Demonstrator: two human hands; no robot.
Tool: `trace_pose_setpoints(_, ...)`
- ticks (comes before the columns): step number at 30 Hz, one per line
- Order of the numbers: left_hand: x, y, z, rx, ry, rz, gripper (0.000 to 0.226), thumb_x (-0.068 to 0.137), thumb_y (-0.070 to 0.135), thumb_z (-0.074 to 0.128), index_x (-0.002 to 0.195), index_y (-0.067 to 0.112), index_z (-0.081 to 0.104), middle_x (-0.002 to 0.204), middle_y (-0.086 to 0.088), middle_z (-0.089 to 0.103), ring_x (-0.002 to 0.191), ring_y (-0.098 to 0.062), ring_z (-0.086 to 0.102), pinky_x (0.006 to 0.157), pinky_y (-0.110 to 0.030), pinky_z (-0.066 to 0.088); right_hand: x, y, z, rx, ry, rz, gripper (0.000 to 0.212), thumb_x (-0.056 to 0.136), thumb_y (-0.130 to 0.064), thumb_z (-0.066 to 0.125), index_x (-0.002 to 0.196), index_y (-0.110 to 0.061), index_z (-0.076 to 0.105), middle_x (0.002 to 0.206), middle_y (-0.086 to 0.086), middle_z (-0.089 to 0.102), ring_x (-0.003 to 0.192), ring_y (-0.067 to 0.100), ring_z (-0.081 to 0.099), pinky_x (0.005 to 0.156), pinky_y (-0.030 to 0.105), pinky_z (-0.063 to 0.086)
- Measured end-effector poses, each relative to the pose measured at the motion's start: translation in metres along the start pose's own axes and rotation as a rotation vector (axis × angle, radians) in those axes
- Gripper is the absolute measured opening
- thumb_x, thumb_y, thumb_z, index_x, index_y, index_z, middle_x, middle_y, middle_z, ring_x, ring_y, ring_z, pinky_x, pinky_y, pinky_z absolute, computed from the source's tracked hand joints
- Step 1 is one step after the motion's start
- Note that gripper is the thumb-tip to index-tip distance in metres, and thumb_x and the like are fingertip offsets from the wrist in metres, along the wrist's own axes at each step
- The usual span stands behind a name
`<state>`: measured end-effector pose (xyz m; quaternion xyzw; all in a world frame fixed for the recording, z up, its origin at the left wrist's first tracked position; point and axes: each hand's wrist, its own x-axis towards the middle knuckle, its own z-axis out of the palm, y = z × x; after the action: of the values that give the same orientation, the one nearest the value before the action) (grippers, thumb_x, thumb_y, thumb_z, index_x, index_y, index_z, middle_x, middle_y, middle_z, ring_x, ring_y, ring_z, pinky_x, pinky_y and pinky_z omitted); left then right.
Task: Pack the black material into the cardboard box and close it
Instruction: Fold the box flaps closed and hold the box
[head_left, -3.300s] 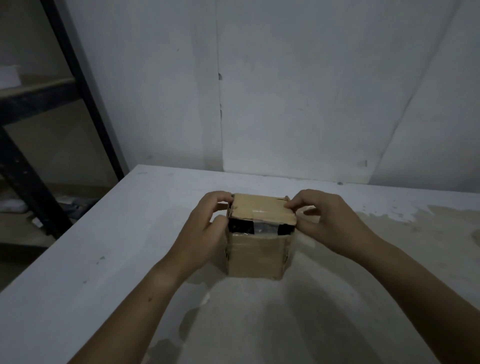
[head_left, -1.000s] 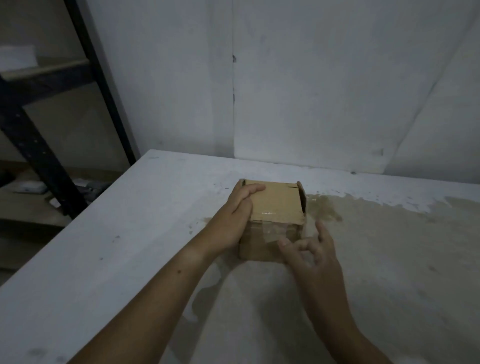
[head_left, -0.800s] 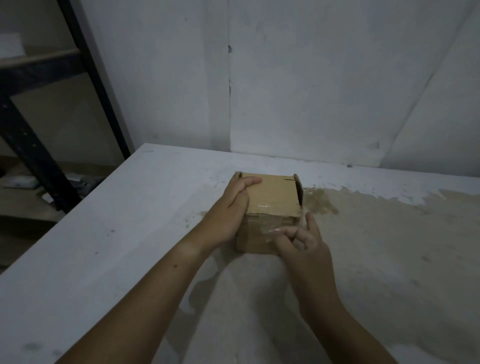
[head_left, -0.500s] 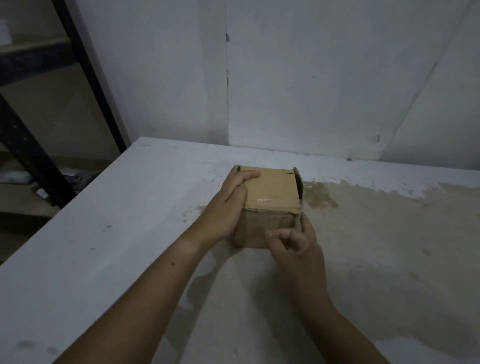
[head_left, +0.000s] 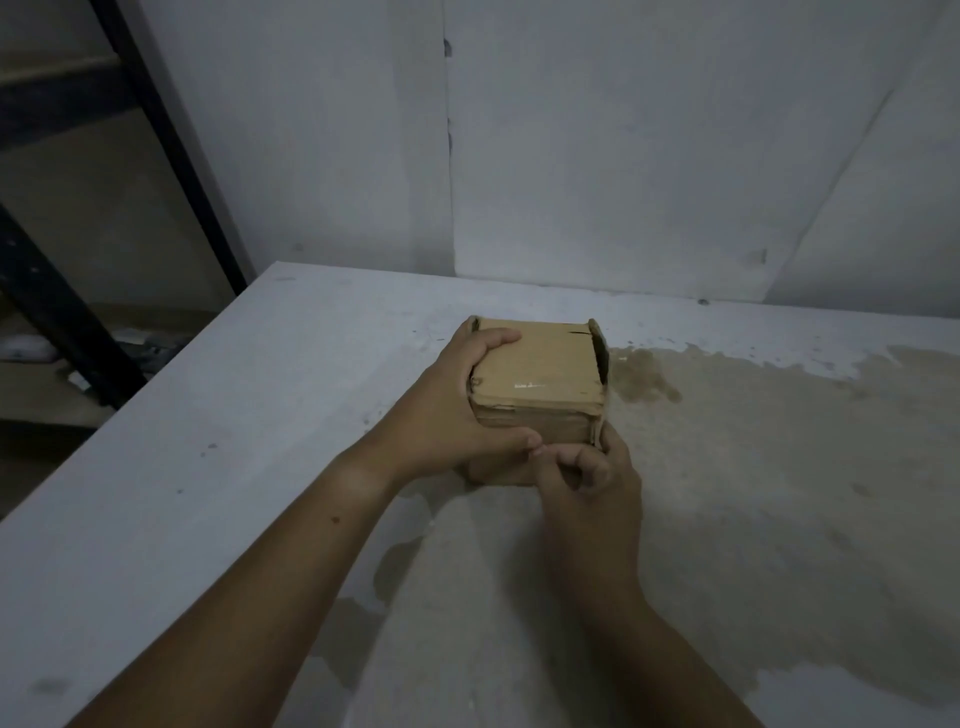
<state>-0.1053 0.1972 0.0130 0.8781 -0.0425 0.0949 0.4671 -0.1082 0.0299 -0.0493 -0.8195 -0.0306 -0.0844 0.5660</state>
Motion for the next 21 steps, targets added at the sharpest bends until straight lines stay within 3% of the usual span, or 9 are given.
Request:
trace_pose_setpoints(4,0.0,-0.001,-0.001,0.05,0.001,-0.011,0.095,0.061,0.048,0.09,0.142,0.044,0.04,0.147,0.009,0.037,0.128,-0.007,0.046,0.105,-0.033,0.048,-0.003,-0.003,0.001,-0.034,0.011,0.025,0.028,0.07,-0.062,0.058,0.07,-0.036,0.069,0.136,-0.013,0.056,0.122,0.015,0.054,0.098,0.05,0.046)
trace_pose_setpoints(7,-0.001,-0.002,0.001,0.06,0.015,-0.007,0.094,0.062,0.046,0.09,0.142,0.043,0.041,0.147,0.01,0.035,0.128,-0.009,0.046,0.105,-0.036,0.048,-0.008,-0.008,-0.012,0.05,0.029,0.016,0.032,0.069,-0.047,0.077,0.069,-0.023,0.056,0.107,-0.012,0.067,0.095,0.008,0.063,0.077,0.033,0.05)
trace_pose_setpoints(10,-0.002,-0.002,0.001,0.094,0.026,0.005,0.095,0.062,0.047,0.09,0.143,0.044,0.04,0.149,0.014,0.032,0.129,-0.007,0.044,0.107,-0.033,0.046,0.003,-0.007,-0.031,0.127,0.028,-0.004,0.047,0.069,-0.036,0.084,0.097,-0.021,0.048,0.113,-0.015,0.056,0.106,0.009,0.056,0.082,0.017,0.045)
trace_pose_setpoints(12,-0.001,-0.002,0.001,0.116,0.03,0.016,0.096,0.061,0.049,0.09,0.143,0.045,0.04,0.149,0.012,0.034,0.13,-0.009,0.044,0.107,-0.035,0.046,0.02,-0.006,-0.039,0.124,-0.055,-0.047,0.075,0.066,-0.038,0.087,0.124,-0.024,0.042,0.134,-0.012,0.047,0.121,0.008,0.049,0.097,0.022,0.044)
trace_pose_setpoints(14,0.0,-0.003,0.0,0.137,0.028,0.024,0.099,0.059,0.051,0.09,0.143,0.045,0.039,0.149,0.008,0.036,0.131,-0.011,0.044,0.107,-0.038,0.046,0.038,-0.009,-0.043,0.099,-0.199,-0.118,0.11,0.064,-0.043,0.086,0.15,-0.032,0.019,0.153,-0.015,0.03,0.135,0.004,0.039,0.105,0.025,0.038)
trace_pose_setpoints(16,0.0,-0.004,0.0,0.161,0.015,0.036,0.1,0.058,0.052,0.09,0.144,0.044,0.039,0.149,0.007,0.036,0.131,-0.011,0.044,0.107,-0.038,0.046,0.049,-0.013,-0.044,0.049,-0.343,-0.2,0.122,0.067,-0.041,0.084,0.155,-0.037,-0.002,0.151,-0.026,0.026,0.132,-0.012,0.035,0.105,0.016,0.035)
trace_pose_setpoints(18,0.001,-0.003,0.0,0.176,0.014,0.037,0.1,0.059,0.051,0.09,0.144,0.042,0.039,0.149,0.008,0.036,0.129,-0.011,0.045,0.106,-0.037,0.047,0.056,-0.014,-0.044,0.001,-0.407,-0.246,0.119,0.073,-0.034,0.083,0.154,-0.033,-0.005,0.135,-0.039,0.033,0.116,-0.028,0.039,0.095,0.002,0.036)
trace_pose_setpoints(21,0.0,-0.001,-0.001,0.167,0.01,0.031,0.101,0.061,0.048,0.09,0.146,0.04,0.037,0.144,0.011,0.039,0.126,-0.009,0.047,0.104,-0.035,0.048,0.054,-0.013,-0.039,0.025,-0.393,-0.211,0.115,0.078,-0.025,0.081,0.155,-0.029,-0.005,0.121,-0.043,0.036,0.107,-0.025,0.048,0.085,-0.001,0.039)
